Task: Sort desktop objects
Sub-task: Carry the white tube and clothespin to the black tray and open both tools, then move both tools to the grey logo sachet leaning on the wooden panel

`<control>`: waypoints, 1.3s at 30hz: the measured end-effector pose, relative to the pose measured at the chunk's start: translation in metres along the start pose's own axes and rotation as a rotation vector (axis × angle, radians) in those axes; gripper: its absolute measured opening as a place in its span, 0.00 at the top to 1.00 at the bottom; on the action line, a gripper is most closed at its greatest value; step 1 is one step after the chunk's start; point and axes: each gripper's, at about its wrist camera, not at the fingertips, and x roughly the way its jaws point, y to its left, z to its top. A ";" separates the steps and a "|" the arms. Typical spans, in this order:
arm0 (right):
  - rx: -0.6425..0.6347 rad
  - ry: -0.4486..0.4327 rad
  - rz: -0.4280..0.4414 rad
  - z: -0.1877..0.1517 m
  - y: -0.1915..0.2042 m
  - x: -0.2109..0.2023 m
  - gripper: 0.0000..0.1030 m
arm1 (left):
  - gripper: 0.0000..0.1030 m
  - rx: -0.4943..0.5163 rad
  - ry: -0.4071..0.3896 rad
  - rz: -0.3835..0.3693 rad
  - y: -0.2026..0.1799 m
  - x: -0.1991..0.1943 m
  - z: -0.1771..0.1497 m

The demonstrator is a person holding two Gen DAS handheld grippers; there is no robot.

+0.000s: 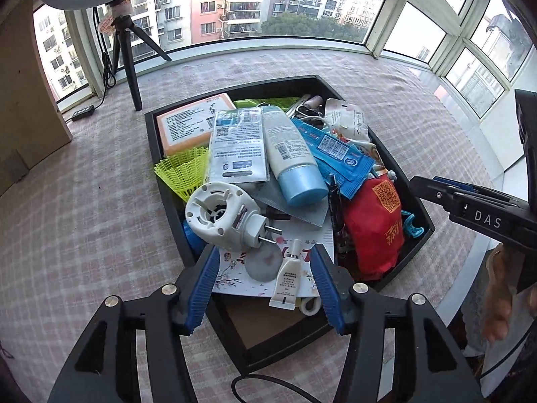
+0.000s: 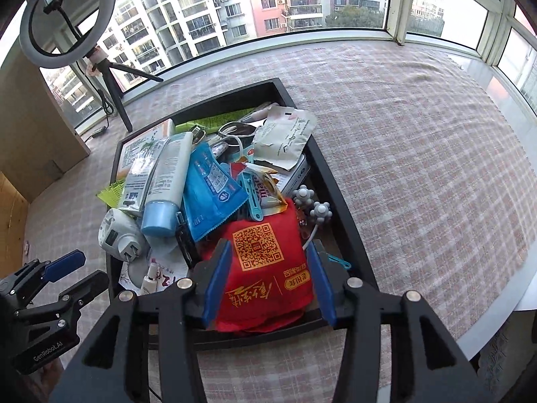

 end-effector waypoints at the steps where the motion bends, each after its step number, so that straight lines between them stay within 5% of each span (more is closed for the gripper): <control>1: -0.007 0.002 0.006 0.000 0.007 0.002 0.56 | 0.48 -0.011 -0.002 0.005 0.007 -0.002 -0.002; 10: -0.101 0.025 0.070 0.002 0.097 0.024 0.56 | 0.48 -0.107 -0.014 0.071 0.097 -0.022 -0.025; 27: -0.279 0.033 0.189 -0.004 0.327 0.065 0.56 | 0.49 -0.336 -0.054 0.174 0.321 -0.073 -0.074; 39: -0.332 0.042 0.221 0.005 0.453 0.117 0.56 | 0.49 -0.435 -0.077 0.226 0.465 -0.060 -0.068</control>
